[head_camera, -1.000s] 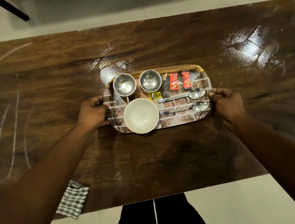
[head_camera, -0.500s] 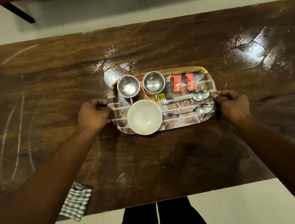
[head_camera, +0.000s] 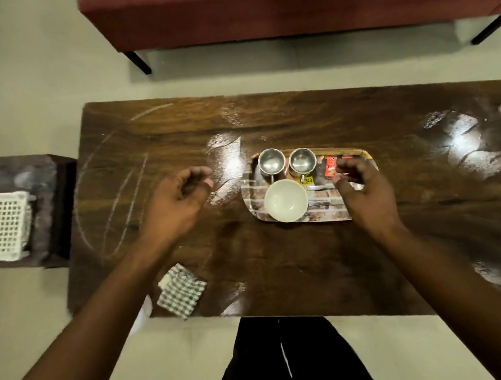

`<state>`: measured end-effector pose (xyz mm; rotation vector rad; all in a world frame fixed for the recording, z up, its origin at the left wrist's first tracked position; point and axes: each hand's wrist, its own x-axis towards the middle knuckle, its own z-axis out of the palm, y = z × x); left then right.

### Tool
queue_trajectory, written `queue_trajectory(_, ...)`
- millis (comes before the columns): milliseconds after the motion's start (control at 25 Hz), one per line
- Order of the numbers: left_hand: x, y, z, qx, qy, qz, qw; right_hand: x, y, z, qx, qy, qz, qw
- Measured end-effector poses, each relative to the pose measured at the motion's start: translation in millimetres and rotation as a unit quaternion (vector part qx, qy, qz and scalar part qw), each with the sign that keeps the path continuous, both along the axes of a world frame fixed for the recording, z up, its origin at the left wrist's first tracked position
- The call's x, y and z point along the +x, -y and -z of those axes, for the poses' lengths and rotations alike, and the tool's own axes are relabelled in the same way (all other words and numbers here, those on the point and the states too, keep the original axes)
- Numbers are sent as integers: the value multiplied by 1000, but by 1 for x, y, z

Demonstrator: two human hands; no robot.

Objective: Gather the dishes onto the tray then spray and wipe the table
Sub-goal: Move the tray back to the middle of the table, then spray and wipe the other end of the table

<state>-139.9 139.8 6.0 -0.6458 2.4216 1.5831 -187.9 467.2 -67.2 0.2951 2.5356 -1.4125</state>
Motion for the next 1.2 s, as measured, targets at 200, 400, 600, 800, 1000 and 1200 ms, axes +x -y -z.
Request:
queue_trajectory(200, 67, 38, -115, -41, -87, -14, 995, 34, 87, -94, -80, -75, -76, 991)
queue_trajectory(400, 136, 96, -172, -45, -113, -94, 988, 81, 178, -151, -106, -131, -228, 959)
queue_trajectory(600, 210, 172, -150, 18, -86, -139, 986, 137, 270, -147, -55, -196, -403, 892)
queue_trajectory(800, 265, 244, -60, 64, 16, -77, 995, 180, 339, -99, 27, -179, -486, 855)
queue_trajectory(1000, 287, 270, 45, 4, 104, 57, 993, 201, 358, -14, 107, -56, -471, 874)
queue_trajectory(1200, 282, 251, 119, 2, 69, 157, 985, 205, 356, 44, 161, 28, -450, 878)
